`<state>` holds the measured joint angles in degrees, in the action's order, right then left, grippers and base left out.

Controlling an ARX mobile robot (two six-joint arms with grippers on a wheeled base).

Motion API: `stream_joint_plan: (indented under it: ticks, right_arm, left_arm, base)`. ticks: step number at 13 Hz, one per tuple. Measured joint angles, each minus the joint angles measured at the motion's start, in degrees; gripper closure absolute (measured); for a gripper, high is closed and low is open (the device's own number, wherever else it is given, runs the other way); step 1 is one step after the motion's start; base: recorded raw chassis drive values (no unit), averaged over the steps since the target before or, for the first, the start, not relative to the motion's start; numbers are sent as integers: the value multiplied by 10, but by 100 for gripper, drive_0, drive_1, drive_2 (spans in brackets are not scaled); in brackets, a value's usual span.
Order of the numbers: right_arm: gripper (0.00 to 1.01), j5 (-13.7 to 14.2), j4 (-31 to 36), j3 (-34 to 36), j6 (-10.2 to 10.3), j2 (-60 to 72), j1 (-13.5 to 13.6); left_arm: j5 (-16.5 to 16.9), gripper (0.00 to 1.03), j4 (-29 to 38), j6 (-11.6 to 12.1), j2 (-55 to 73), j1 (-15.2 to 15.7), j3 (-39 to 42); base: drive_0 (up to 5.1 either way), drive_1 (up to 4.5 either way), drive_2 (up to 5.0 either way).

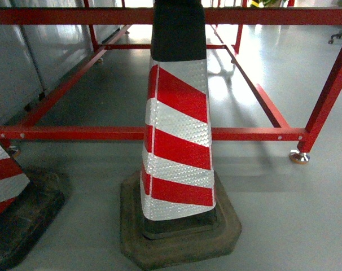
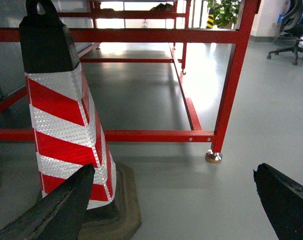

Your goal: Pick blue part to blue bin on bottom shelf

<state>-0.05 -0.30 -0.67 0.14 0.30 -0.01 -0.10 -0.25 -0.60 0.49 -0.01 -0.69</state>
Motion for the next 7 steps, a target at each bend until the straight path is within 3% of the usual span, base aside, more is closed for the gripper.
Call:
stream_joint_plan:
  ticks: [7]
  right_arm:
    - [3, 0, 0, 0, 0, 0, 0]
  left_arm:
    - [0, 5, 0, 0, 0, 0, 0]
  base:
    - [0, 0, 0]
